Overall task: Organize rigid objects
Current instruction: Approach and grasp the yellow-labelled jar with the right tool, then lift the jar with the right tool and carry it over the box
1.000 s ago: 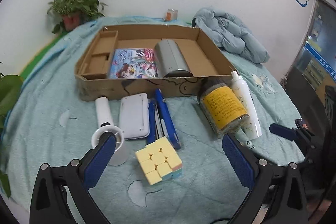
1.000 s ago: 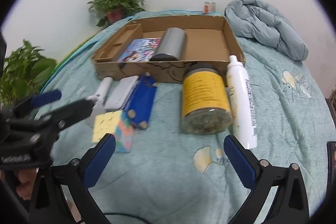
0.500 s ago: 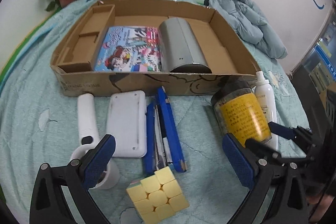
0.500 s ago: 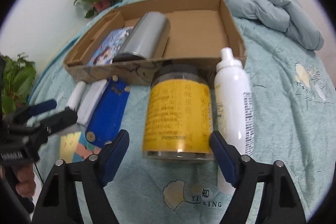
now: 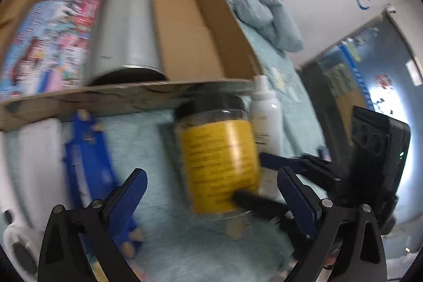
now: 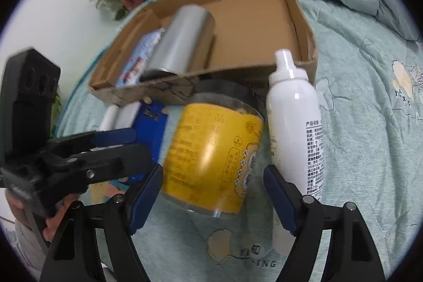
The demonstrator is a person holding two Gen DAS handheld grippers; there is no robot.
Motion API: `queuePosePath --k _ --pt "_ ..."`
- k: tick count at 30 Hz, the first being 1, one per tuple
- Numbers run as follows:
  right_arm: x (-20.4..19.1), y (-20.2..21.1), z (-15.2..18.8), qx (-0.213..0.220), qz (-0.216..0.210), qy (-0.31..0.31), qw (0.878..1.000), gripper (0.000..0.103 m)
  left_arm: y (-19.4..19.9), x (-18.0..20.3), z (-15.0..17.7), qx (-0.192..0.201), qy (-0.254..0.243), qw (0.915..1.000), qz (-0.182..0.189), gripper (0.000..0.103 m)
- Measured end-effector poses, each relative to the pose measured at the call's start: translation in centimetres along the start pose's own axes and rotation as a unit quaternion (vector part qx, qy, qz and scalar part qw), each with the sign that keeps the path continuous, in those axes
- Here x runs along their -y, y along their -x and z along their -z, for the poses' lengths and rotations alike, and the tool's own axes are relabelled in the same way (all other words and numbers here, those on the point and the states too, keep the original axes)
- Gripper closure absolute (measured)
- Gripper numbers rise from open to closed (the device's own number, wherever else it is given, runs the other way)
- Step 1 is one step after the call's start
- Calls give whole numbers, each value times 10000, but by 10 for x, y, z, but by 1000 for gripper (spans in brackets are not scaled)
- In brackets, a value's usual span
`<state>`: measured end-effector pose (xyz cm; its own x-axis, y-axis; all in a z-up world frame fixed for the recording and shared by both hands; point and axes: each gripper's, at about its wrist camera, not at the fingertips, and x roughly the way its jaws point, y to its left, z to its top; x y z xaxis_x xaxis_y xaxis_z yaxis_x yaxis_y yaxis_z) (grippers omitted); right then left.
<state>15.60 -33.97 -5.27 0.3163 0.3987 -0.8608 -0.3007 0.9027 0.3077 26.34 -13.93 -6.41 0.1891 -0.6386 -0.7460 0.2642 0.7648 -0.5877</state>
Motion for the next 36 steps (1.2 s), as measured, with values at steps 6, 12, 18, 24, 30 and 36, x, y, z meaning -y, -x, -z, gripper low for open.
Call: queuePosePath --k 6,12,18,24,30,36 --pt "-16 -16 -5 -185 -26 234 9995 21 -31 -1 -15 -278 -4 9993 -253 7" --pt "-28 -32 -11 -264 77 470 9985 15 -46 5 -24 -418 -186 9966 -692 13" --pt "-32 -40 -11 -289 98 556 9980 13 -52 4 -25 -454 -206 9957 -778 15" --pt "-33 -38 -8 -248 125 535 9982 14 -48 11 -8 -460 -261 9954 -804 16" --pt "-33 -26 1 -84 26 422 9991 15 -37 24 3 -290 -325 9957 -817 17" --pt "-47 -4 1 259 114 665 9974 16 -5 39 8 126 -498 9948 -875 17"
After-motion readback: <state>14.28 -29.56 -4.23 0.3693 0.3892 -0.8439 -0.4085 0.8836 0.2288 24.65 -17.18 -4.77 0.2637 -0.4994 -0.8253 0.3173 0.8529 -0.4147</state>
